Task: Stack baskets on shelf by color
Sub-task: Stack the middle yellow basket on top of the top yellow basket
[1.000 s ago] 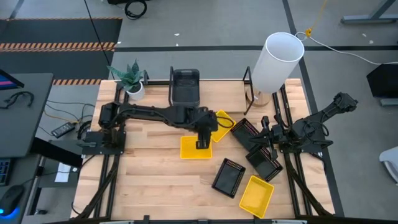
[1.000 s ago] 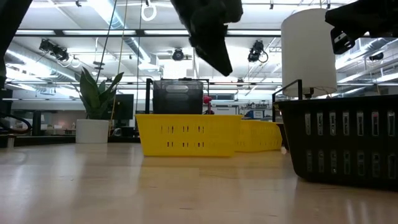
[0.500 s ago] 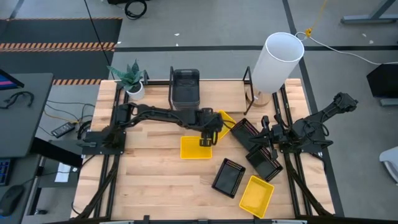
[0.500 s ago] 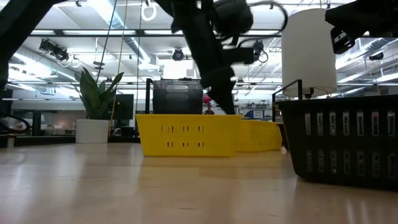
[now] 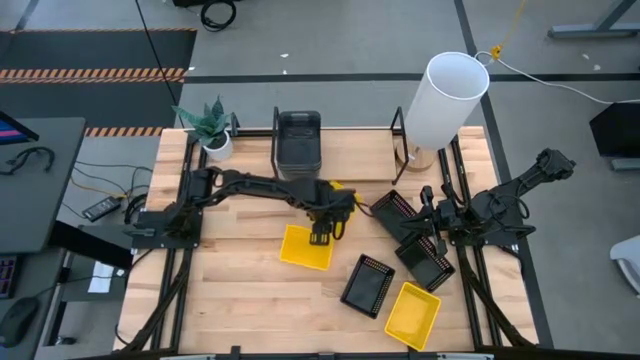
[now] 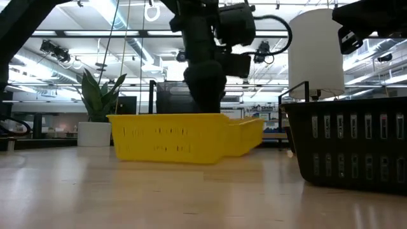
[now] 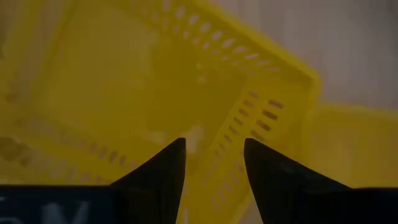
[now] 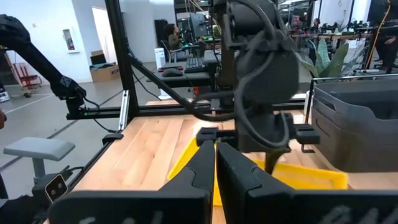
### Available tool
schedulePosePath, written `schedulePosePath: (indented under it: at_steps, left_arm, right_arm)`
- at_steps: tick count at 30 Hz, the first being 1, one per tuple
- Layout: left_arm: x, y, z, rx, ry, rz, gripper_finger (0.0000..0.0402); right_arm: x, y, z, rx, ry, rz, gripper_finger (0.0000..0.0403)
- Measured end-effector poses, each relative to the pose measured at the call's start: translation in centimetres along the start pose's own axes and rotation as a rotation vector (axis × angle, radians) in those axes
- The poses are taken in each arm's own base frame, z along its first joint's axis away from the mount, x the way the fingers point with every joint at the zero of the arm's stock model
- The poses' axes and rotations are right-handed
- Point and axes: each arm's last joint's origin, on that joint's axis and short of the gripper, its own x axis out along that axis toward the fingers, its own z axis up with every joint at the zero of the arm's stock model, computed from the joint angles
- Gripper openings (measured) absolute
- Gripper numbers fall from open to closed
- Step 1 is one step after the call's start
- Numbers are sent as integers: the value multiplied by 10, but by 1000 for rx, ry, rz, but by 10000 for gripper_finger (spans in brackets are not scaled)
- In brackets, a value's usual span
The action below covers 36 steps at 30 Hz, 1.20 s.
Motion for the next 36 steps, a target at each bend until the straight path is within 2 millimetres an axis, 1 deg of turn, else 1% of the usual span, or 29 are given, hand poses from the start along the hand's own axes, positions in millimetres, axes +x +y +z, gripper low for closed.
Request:
schedulePosePath:
  at_steps: [7,13,16,19,22,24,27,31,36]
  left_arm:
    - [-5,-16,0,32,9,-53,172]
    - [-6,-21,-4,7,57,-133,172]
    - [-8,-21,-6,3,77,-140,172]
    - [-21,-21,-1,4,56,-138,172]
    - [-38,-19,5,4,56,-139,172]
    - [-48,-22,9,18,53,-145,172]
    - [-57,-31,9,34,68,-208,172]
    - [-60,-48,10,23,80,-302,172]
    - [-62,-70,4,74,141,-321,172]
  right_arm:
    - [0,0,0,0,0,0,23]
    - [0,0,0,0,0,0,23]
    - [0,0,0,0,0,0,23]
    - [0,0,0,0,0,0,23]
    - [0,0,0,0,0,0,23]
    - [0,0,0,0,0,1,23]
    - [0,0,0,0,0,1,23]
    - [0,0,0,0,0,0,23]
    - [0,0,0,0,0,1,23]
